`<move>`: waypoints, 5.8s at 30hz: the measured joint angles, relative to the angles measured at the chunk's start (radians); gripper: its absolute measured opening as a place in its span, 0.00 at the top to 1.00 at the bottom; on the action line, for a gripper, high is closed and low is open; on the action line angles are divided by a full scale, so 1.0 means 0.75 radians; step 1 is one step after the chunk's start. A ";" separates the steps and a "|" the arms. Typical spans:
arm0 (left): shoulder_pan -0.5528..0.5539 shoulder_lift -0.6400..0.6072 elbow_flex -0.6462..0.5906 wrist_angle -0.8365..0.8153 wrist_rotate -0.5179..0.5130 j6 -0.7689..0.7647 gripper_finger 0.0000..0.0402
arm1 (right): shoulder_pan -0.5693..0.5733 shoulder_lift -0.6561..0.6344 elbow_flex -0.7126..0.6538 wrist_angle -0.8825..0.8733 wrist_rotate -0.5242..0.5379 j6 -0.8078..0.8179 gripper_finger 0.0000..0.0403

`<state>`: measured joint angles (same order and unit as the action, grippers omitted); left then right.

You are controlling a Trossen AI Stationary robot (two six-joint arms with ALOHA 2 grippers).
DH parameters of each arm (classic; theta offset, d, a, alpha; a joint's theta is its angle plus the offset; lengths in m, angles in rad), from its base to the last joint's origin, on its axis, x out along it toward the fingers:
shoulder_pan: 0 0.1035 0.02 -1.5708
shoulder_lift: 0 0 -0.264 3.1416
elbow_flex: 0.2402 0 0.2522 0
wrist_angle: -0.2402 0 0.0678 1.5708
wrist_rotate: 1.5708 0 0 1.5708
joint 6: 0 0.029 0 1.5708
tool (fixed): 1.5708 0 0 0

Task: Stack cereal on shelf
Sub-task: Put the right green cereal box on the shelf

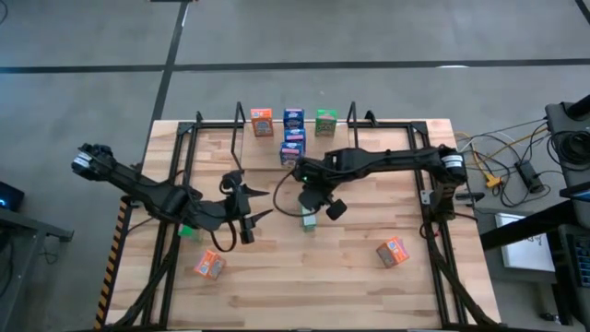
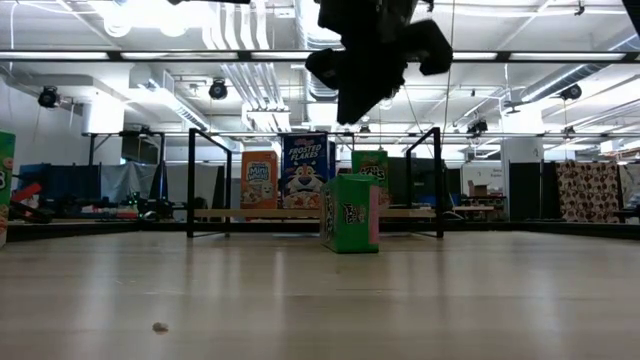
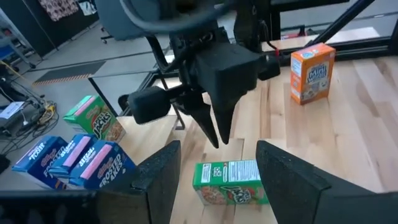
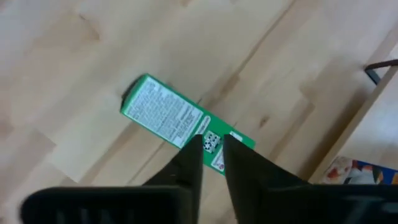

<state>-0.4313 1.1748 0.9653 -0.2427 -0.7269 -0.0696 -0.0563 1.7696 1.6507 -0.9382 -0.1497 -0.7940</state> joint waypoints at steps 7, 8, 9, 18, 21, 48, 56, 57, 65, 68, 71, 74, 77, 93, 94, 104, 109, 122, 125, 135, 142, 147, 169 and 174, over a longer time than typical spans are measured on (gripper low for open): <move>0.000 -0.001 0.000 -0.015 0.000 0.000 0.52 | 0.071 0.061 -0.003 -0.002 0.167 -0.217 0.56; 0.000 -0.001 0.000 -0.017 0.000 0.000 0.52 | 0.084 0.069 -0.003 -0.003 0.190 -0.265 0.51; 0.000 -0.001 0.000 -0.017 0.000 0.000 0.52 | 0.099 0.079 -0.003 -0.003 0.206 -0.314 0.47; 0.000 -0.001 -0.006 -0.018 0.001 0.000 0.52 | 0.195 0.152 -0.005 0.010 0.400 -0.583 0.24; 0.000 -0.001 -0.009 -0.020 0.001 0.001 0.52 | 0.204 0.176 -0.005 0.005 0.403 -0.615 0.23; 0.000 0.001 -0.013 -0.015 0.002 0.008 0.52 | 0.253 0.294 -0.007 0.006 0.411 -0.700 0.51; 0.000 0.002 -0.017 -0.006 0.005 0.002 0.52 | 0.253 0.264 -0.007 0.003 0.411 -0.498 0.60; 0.000 0.002 -0.017 -0.002 0.011 0.006 0.52 | 0.252 0.250 -0.007 0.001 0.411 -0.466 0.61; 0.002 0.003 -0.136 0.328 0.225 0.207 0.52 | 0.252 0.059 -0.007 -0.069 0.408 -0.102 0.63; 0.010 0.003 -0.212 0.530 0.260 0.302 0.52 | 0.249 -0.034 -0.007 -0.104 0.397 0.051 0.63; 0.033 0.003 -0.282 0.715 0.328 0.379 0.52 | 0.238 -0.135 -0.015 -0.113 0.343 0.203 0.63; 0.059 0.003 -0.336 0.851 0.380 0.408 0.52 | 0.203 -0.252 -0.057 -0.088 0.241 0.331 0.63; 0.081 0.003 -0.390 0.975 0.390 0.409 0.52 | 0.157 -0.365 -0.126 -0.036 0.160 0.456 0.63; 0.205 0.137 -0.454 1.294 0.402 0.388 0.31 | 0.087 -0.794 -0.874 1.261 0.154 0.795 0.63; 0.218 0.167 -0.453 1.340 0.401 0.392 0.30 | 0.087 -0.799 -0.910 1.329 0.154 0.804 0.63; 0.320 0.405 -0.453 1.621 0.401 0.363 0.27 | 0.087 -0.808 -1.036 1.548 0.154 0.818 0.63; 0.354 0.473 -0.453 1.683 0.444 0.342 0.27 | 0.086 -0.812 -1.043 1.548 0.154 0.817 0.63; 0.419 0.590 -0.453 1.772 0.531 0.300 0.33 | 0.087 -0.812 -1.042 1.553 0.150 0.814 0.63; 0.420 0.591 -0.453 1.776 0.531 0.299 0.37 | 0.087 -0.812 -1.042 1.551 0.149 0.815 0.63; 0.420 0.591 -0.453 1.781 0.531 0.299 0.49 | 0.087 -0.812 -1.042 1.543 0.149 0.891 0.60; 0.420 0.590 -0.453 1.786 0.530 0.300 0.54 | 0.086 -0.812 -1.042 1.538 0.150 0.921 0.48; 0.419 0.590 -0.453 1.788 0.530 0.300 0.54 | 0.087 -0.818 -1.042 1.533 0.154 0.923 0.45; 0.424 0.587 -0.453 1.612 0.434 0.314 0.54 | 0.085 -0.547 -0.365 0.427 0.271 0.923 0.44; 0.423 0.587 -0.453 1.609 0.433 0.315 0.54 | 0.085 -0.407 -0.197 0.278 0.272 0.888 0.44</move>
<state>-0.1143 1.6154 0.6258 0.9642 -0.4023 0.1665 0.0078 1.4641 1.5028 -0.7294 0.0543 -0.1282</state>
